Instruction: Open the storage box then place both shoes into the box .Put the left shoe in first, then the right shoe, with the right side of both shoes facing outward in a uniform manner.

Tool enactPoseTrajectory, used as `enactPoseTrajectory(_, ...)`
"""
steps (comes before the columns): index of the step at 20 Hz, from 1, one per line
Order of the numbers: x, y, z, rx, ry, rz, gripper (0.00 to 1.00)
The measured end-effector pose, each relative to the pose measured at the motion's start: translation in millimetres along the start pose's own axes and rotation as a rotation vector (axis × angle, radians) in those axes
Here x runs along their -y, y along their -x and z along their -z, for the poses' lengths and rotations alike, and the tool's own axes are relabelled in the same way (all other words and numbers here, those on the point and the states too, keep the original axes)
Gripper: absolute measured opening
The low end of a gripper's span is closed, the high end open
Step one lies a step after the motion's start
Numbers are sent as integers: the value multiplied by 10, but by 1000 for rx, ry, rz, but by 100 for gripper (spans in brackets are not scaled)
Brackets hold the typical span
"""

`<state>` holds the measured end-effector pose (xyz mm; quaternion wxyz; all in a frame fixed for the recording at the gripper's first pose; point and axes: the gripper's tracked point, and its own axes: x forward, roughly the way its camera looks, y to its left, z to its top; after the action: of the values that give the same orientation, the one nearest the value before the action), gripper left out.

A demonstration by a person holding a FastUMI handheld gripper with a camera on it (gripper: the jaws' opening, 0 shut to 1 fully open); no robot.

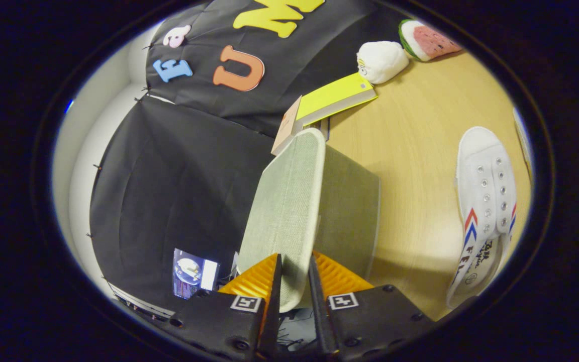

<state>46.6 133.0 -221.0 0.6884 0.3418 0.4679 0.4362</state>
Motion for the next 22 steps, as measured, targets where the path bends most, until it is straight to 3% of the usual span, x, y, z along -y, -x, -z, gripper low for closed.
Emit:
enactPoseTrajectory(3,-210,61,-31,5,-15,-22,6)
enactPoseTrajectory(7,-498,136,-93,19,63,12,5)
enactPoseTrajectory(12,-1372,202,-203,77,224,17,5)
enactPoseTrajectory(17,-2250,-205,-108,109,356,28,5)
enactPoseTrajectory(22,-2701,-774,19,127,406,57,6)
